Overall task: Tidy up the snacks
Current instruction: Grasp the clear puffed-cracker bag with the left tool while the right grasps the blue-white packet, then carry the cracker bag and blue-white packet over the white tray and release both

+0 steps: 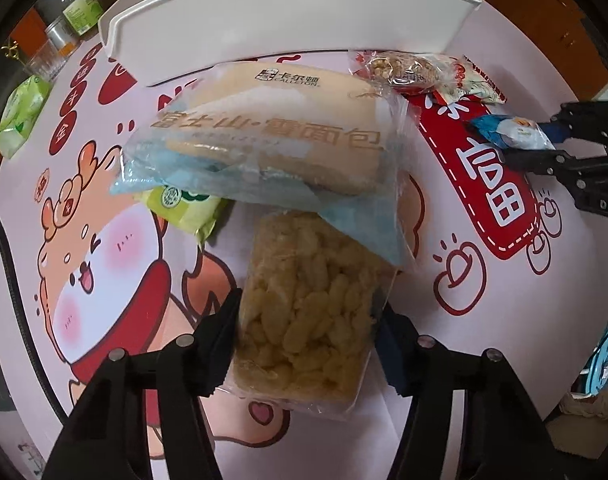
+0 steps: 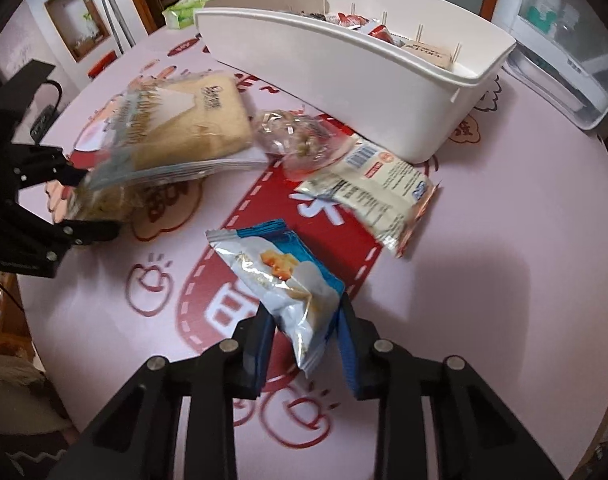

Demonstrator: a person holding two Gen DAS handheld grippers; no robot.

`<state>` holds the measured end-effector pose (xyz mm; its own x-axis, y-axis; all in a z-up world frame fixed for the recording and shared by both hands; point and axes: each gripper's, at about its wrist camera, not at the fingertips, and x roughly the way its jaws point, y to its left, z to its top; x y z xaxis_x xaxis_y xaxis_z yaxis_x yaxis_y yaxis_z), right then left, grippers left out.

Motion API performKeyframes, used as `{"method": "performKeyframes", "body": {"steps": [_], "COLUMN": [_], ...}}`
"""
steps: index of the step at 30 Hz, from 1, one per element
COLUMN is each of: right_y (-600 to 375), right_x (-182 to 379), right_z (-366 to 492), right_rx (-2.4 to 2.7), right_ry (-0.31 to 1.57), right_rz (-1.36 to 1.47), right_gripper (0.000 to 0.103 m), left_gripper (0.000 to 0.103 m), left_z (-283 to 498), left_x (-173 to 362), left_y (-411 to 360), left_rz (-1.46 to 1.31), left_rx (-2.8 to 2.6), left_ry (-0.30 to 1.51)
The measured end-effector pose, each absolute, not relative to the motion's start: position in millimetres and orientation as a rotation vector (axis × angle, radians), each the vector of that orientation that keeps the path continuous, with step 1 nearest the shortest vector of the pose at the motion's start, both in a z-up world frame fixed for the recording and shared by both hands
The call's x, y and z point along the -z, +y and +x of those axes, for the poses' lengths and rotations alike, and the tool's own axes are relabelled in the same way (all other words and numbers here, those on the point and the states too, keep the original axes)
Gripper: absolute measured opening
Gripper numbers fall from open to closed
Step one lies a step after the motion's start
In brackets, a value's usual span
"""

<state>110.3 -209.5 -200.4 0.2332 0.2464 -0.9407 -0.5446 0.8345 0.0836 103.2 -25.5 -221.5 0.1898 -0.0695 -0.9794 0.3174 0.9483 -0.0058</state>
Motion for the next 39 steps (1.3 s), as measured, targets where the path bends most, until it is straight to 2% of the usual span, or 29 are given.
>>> {"method": "performKeyframes", "body": {"steps": [12, 21, 33, 39], "right_y": [-199.9, -208.5, -213.8, -214.0], "right_x": [158.7, 106.0, -0.9, -37.4], "right_z": [64.4, 61.6, 119.8, 168.6], "right_rx": [-0.579, -0.540, -0.440, -0.330], "right_ry": [1.152, 1.057, 0.881, 0.812], "right_rz": [-0.087, -0.011, 0.017, 0.028], "right_gripper": [0.029, 0.029, 0.029, 0.030], "left_gripper": [0.058, 0.058, 0.058, 0.058], "left_z": [55.6, 35.4, 106.9, 154.9], "left_x": [194.6, 112.6, -18.2, -58.1], "left_y": [-28.4, -36.5, -32.0, -36.2], "left_rz": [0.160, 0.090, 0.078, 0.096], "left_rx": [0.280, 0.308, 0.246, 0.199], "left_ry": [1.332, 1.186, 0.902, 0.815]}}
